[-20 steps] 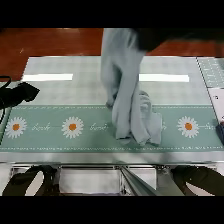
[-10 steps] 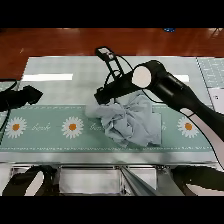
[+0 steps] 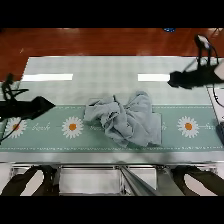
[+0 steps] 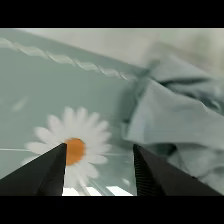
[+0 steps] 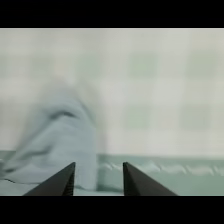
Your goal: Fold the shirts.
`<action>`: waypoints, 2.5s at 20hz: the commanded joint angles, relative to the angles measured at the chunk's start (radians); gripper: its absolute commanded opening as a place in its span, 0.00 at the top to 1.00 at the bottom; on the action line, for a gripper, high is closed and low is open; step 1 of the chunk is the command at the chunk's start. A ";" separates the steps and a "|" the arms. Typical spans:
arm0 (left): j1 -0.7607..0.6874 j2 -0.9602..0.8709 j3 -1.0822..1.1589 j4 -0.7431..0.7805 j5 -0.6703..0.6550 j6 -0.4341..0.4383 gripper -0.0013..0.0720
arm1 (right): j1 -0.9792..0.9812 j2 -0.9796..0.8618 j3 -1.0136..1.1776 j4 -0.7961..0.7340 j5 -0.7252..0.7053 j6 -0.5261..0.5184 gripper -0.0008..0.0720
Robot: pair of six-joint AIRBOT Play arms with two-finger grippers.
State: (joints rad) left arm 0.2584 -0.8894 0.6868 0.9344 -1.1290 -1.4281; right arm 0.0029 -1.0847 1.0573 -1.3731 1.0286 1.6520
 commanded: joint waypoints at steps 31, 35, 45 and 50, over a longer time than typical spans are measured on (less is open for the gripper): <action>-0.435 -0.797 0.449 -0.299 -0.084 0.216 0.96 | -0.105 -0.020 -0.714 0.732 -0.166 -0.350 0.58; -0.403 -0.784 0.494 -0.299 -0.102 0.216 0.96 | -0.006 -0.109 -0.542 0.897 -0.118 -0.554 0.96; -0.097 -0.492 1.163 -0.460 -0.073 0.182 0.96 | -0.064 -0.054 0.695 0.401 0.107 -0.299 0.96; 0.027 -0.309 1.369 -0.459 -0.077 0.183 0.96 | -0.064 0.048 1.018 0.260 0.141 -0.268 0.96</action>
State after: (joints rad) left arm 0.2150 -1.3029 1.9476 0.4835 -1.2190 -1.2385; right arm -0.0601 -1.0962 1.9011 -0.9947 1.1450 1.3544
